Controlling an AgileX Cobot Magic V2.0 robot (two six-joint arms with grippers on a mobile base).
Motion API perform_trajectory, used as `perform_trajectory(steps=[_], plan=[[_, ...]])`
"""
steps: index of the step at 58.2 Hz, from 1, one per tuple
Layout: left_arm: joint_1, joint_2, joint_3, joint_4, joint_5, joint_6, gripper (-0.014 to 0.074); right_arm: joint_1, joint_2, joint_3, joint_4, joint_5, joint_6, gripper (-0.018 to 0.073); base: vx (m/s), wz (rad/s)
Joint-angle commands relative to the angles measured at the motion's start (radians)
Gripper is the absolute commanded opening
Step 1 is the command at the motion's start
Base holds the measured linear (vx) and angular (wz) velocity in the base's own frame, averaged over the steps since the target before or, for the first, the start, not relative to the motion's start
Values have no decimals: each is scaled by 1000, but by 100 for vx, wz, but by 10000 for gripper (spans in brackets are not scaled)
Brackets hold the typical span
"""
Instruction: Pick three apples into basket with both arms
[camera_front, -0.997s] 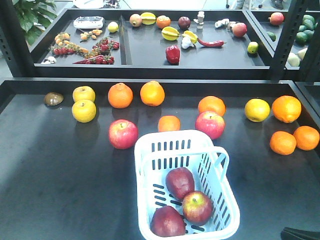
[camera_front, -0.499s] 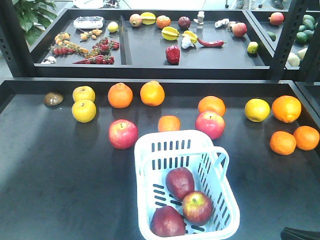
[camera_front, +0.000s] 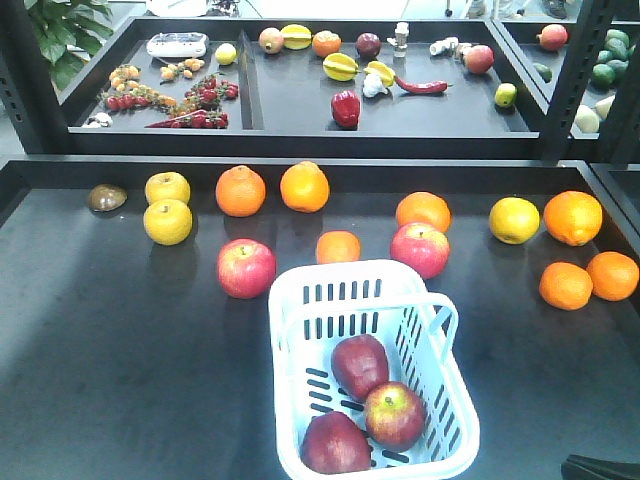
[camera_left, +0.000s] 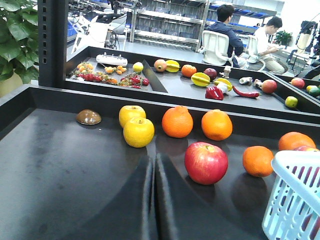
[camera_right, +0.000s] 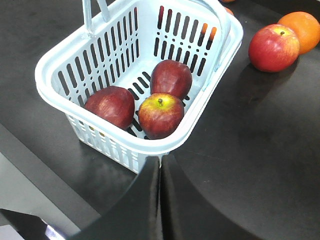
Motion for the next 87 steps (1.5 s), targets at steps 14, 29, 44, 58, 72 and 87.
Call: perform_trajectory(steps=[14,29,44,58,72,87], plan=[[4,-13,-25,-2,-66,-12,-6,-1,7,-25,2,-67,-4,-8,0,0],[4,-13,-25,-2,-66,-11,-6,-1,7,-25,3,-67,-4,-8,0,0],[4,-13,-25,-2,-66,-11,-6,-1,-10,11,-1,-122,-2,-8,0,0],[4,-13,-25,-2,-66,-11,-6,-33,-88,234,-4,-465,188,-8,0,0],[4,-13,-25,-2,-66,-11,-6,-218,-232,367,-121,-520,541,-8,0,0],[4,-13,-25,-2,-66,-11,-6,-373,-394,392,-270,-483,772,-8,0,0]])
